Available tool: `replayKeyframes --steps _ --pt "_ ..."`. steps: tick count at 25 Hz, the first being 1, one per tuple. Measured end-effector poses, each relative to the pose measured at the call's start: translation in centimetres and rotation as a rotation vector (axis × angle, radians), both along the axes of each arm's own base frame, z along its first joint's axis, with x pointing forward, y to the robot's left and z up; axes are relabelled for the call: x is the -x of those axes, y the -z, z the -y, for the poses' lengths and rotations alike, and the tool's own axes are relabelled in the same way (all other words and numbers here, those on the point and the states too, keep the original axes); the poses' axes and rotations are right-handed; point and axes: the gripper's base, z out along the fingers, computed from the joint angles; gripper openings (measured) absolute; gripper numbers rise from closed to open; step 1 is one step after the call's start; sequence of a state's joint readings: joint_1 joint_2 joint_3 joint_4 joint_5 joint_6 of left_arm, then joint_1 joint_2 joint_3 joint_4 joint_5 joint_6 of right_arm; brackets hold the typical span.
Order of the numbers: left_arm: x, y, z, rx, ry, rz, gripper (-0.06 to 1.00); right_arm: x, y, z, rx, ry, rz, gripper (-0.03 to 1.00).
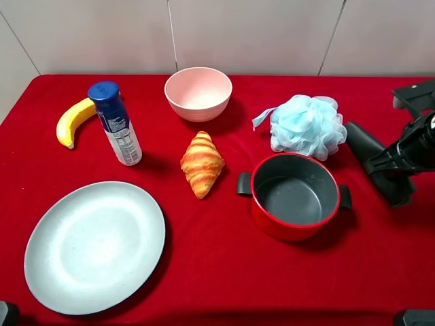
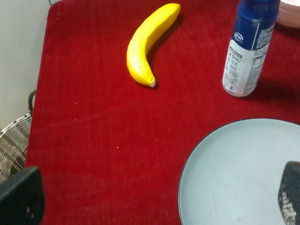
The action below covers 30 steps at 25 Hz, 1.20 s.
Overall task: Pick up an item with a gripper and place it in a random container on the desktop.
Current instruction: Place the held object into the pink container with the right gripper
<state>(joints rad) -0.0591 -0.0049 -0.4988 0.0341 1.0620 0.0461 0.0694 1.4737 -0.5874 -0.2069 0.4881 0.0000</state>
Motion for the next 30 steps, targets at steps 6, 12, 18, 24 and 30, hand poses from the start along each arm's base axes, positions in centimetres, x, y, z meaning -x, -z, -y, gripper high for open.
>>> replayKeyframes --steps 6,12,18,24,30 --pt "0.0 0.0 0.0 0.000 0.000 0.000 0.99 0.6 -2.0 0.1 -0.002 0.003 0.072 0.14" --pt "0.0 0.0 0.0 -0.001 0.000 0.000 0.99 1.7 -4.3 0.2 -0.002 0.011 0.138 0.14" --pt "0.0 0.0 0.0 -0.001 0.000 0.000 0.99 3.1 -6.4 0.3 -0.020 0.033 0.204 0.14" --pt "0.0 0.0 0.0 -0.001 0.000 0.000 0.99 4.5 -8.2 0.1 -0.081 0.069 0.275 0.14" --pt "0.0 0.0 0.0 -0.001 0.000 0.000 0.99 5.5 -9.5 -0.3 -0.159 0.104 0.341 0.14"
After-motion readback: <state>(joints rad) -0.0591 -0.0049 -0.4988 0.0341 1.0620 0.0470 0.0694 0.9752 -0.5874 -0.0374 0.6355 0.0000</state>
